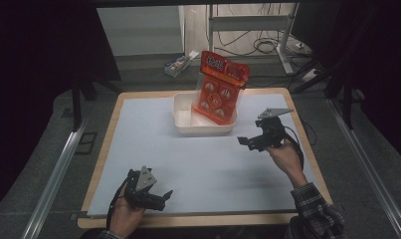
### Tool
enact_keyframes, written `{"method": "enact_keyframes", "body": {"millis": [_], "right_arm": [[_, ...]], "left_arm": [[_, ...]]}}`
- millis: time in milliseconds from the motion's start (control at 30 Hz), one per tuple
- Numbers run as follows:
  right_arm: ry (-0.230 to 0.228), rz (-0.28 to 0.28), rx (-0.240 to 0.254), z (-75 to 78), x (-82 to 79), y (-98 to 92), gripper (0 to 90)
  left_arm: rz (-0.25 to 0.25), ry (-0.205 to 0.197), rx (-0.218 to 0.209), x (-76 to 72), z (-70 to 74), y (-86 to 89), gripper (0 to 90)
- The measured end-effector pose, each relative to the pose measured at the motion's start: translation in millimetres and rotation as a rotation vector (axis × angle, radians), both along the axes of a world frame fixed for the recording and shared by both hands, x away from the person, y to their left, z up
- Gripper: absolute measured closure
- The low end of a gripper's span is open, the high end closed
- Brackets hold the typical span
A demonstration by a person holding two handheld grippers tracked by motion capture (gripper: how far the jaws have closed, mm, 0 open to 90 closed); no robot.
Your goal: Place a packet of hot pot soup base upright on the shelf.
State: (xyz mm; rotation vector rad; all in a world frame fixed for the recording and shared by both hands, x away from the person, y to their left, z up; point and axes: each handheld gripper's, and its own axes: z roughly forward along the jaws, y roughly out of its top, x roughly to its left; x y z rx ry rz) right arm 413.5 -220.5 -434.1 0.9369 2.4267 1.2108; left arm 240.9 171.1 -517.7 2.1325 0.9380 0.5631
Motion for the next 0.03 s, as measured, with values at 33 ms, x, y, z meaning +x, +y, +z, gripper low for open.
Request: {"method": "enact_keyframes", "body": {"millis": [33], "right_arm": [[0.014,0.011,-0.022,-3.3,-2.6,0.1,0.0]], "left_arm": [[0.000,-0.002,0.003,0.1,0.3,-0.4,0.0]]}}
